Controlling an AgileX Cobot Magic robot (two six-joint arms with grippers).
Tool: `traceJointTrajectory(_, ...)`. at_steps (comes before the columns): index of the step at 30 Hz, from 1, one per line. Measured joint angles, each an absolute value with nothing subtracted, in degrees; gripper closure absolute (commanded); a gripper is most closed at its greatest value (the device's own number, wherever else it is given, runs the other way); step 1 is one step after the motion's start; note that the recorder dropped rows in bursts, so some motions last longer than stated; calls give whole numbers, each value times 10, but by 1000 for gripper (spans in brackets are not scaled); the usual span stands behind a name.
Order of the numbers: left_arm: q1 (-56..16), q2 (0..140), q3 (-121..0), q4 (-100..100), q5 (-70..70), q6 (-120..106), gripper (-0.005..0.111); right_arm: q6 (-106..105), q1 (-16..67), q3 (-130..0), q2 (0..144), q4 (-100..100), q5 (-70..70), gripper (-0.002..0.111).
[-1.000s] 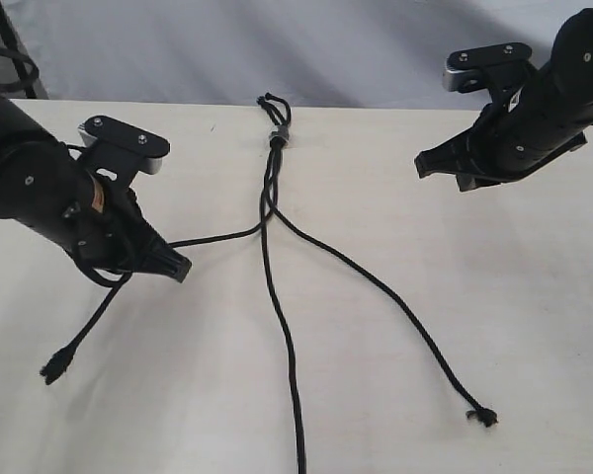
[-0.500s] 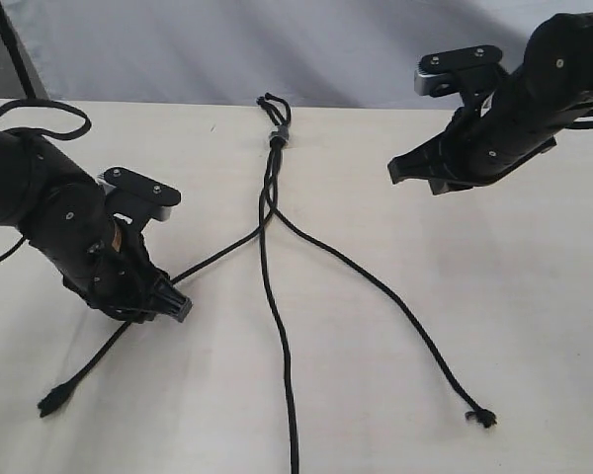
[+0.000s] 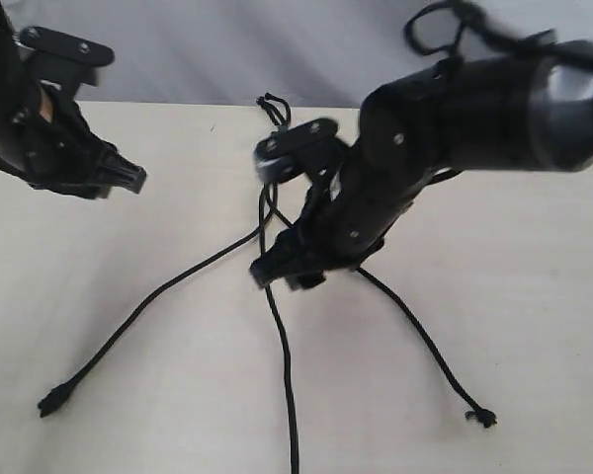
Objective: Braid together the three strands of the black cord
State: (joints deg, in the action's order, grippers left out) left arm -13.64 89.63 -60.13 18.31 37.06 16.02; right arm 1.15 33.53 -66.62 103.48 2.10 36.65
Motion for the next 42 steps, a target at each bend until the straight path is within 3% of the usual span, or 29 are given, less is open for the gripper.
traceJointTrajectory(3, -103, 882, -590, 186, 367, 162, 107, 17, 379, -666, 1073, 21, 374, 54)
traceJointTrajectory(14, -80, 878, -580, 187, 320, 150, 107, 76, 401, -666, 1132, 21, 375, 57)
traceJointTrajectory(16, -80, 878, -580, 187, 319, 150, 107, 78, 405, -666, 1142, 21, 377, 67)
traceJointTrajectory(21, -80, 878, -580, 187, 317, 150, 107, 80, 423, -670, 1146, -7, 376, 108)
traceJointTrajectory(30, -80, 878, -580, 187, 317, 150, 107, 81, 426, -750, 1114, -135, 489, 109)
traceJointTrajectory(42, -80, 878, -580, 187, 317, 150, 107, 80, 278, -782, 1143, -279, 484, 109)
